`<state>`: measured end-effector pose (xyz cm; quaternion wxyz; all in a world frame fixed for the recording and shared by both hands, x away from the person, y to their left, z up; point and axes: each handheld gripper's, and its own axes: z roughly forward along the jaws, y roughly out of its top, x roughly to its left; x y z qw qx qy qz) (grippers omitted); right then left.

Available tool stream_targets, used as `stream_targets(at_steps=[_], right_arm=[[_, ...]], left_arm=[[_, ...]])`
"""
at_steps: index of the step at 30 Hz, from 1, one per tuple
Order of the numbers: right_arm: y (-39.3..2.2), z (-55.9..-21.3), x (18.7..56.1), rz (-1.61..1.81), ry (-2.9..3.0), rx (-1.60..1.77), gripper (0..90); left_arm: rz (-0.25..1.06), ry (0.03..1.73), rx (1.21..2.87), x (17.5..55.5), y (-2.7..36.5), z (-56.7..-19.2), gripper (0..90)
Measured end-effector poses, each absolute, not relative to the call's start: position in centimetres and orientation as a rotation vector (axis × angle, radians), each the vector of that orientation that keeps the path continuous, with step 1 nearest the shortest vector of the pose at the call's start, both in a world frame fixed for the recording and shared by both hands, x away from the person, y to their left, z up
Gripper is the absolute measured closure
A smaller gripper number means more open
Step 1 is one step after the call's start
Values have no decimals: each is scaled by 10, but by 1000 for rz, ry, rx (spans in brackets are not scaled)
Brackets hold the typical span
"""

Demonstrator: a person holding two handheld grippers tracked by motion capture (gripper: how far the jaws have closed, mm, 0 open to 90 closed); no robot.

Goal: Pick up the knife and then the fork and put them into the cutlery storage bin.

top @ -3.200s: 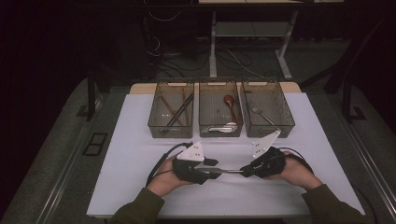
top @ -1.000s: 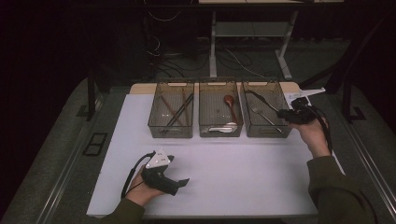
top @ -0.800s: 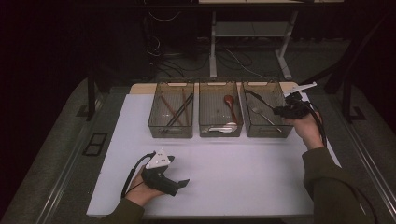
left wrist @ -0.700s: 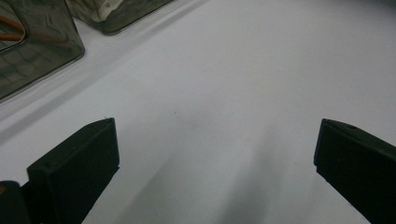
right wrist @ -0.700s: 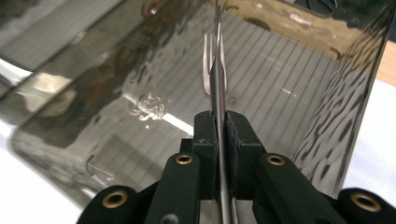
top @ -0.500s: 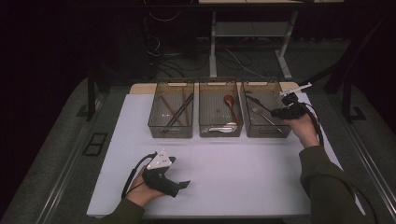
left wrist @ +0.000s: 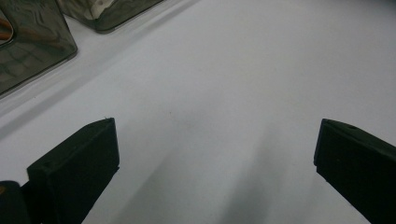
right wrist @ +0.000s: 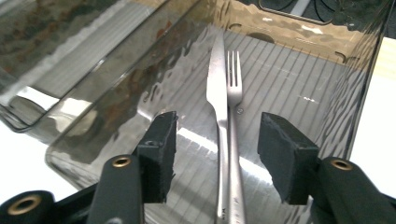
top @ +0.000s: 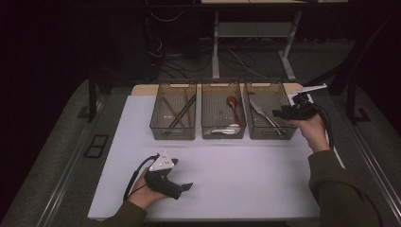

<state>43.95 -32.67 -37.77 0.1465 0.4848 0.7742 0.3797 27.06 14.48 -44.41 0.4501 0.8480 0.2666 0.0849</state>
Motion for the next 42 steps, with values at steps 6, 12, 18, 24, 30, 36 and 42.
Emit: stream_targets(at_steps=[6,12,18,24,30,36,42], right_arm=[[-327,-376,429,1163,2227,1347,361],[-320,-376,414,1180,2233,1276,305],[-311,-377,394,1229,2231,1232,233],[-306,-383,376,1259,2210,1202,171],[-305,-391,354,1291,2191,1193,142],[-306,-399,334,1315,2204,1158,142],[-304,-407,317,1328,2216,1135,142]], left_arm=[[219,662,2095,271,146,-443,0],[217,663,2089,271,147,-443,0],[220,659,2089,271,148,-442,0],[224,658,2083,270,148,-441,0],[224,652,2083,270,148,-441,0],[223,655,2077,269,147,-441,0],[224,658,2075,269,148,-441,0]])
